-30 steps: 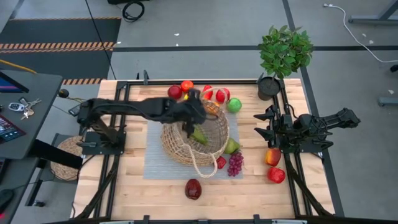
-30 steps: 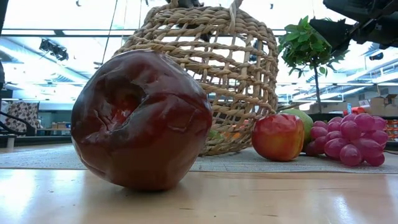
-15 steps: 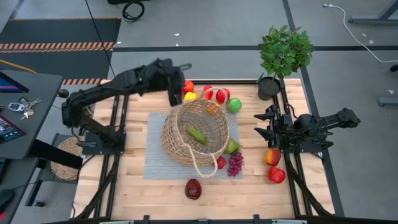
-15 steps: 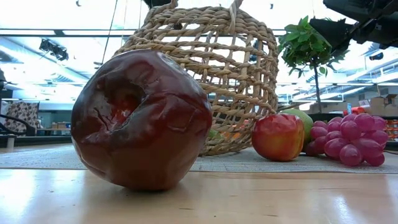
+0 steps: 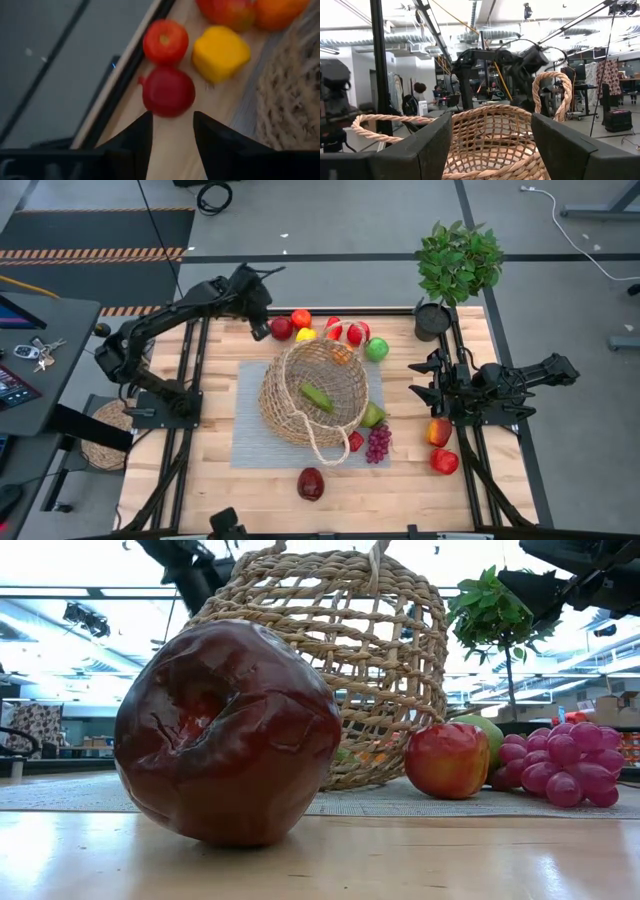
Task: Build produce basket
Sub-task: Put the pomegranate into the mesh basket
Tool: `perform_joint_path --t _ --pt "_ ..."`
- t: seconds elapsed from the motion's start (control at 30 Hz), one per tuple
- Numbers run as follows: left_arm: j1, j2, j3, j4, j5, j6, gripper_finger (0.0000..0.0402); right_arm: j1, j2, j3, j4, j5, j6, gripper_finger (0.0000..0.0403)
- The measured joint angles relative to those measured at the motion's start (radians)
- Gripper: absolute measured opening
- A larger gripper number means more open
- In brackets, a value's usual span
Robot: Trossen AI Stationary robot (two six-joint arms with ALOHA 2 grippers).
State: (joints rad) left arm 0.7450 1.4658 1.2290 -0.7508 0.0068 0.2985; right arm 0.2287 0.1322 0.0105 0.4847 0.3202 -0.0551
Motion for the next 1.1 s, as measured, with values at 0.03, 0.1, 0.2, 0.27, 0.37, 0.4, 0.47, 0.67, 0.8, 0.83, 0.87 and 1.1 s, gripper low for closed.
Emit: perform_joint_path --t 0.03,0.1,0.2,0.27,0.37,0.4,0.47,0.67,0.8,0.83,0.87,1.1 --pt "0.012 0.0 -0.018 0.014 0.009 0.0 0.0165 0.0 0.0 0.0 0.0 0.0 0.0 0.0275" --pt "0.026 0.0 -0.056 0.054 0.018 -0.007 0.0189 0.0 0.0 0.0 0.0 0.0 0.0 0.0275" --pt "0.028 0.0 -0.125 0.137 0.019 -0.02 0.0235 0.0 0.0 0.0 0.0 0.0 0.0 0.0275" --pt "0.026 0.0 -0.175 0.201 0.031 -0.029 0.0267 0.0 0.0 0.0 0.0 0.0 0.0 0.0275" --pt "0.025 0.007 -0.236 0.285 0.072 -0.04 0.031 0.0 0.0 0.0 0.0 0.0 0.0 0.0275" --pt "0.025 0.008 -0.251 0.305 0.082 -0.053 0.0321 0.0 0.0 0.0 0.0 0.0 0.0 0.0275" --pt "0.028 0.008 -0.276 0.342 0.088 -0.055 0.034 0.0 0.0 0.0 0.0 0.0 0.0 0.0275" --pt "0.028 0.008 -0.324 0.466 0.103 -0.079 0.0357 0.0 0.0 0.0 0.0 0.0 0.0 0.0275" --pt "0.028 0.008 -0.359 0.557 0.143 -0.08 0.0357 0.0 0.0 0.0 0.0 0.0 0.0 0.0275" --pt "0.028 0.008 -0.365 0.575 0.156 -0.08 0.0357 0.0 0.0 0.0 0.0 0.0 0.0 0.0275" --pt "0.028 0.008 -0.369 0.591 0.168 -0.083 0.0357 0.0 0.0 0.0 0.0 0.0 0.0 0.0275" --pt "0.031 0.043 -0.403 0.706 0.19 -0.104 0.0357 0.0 0.0 0.0 0.0 0.0 0.0 0.0275"
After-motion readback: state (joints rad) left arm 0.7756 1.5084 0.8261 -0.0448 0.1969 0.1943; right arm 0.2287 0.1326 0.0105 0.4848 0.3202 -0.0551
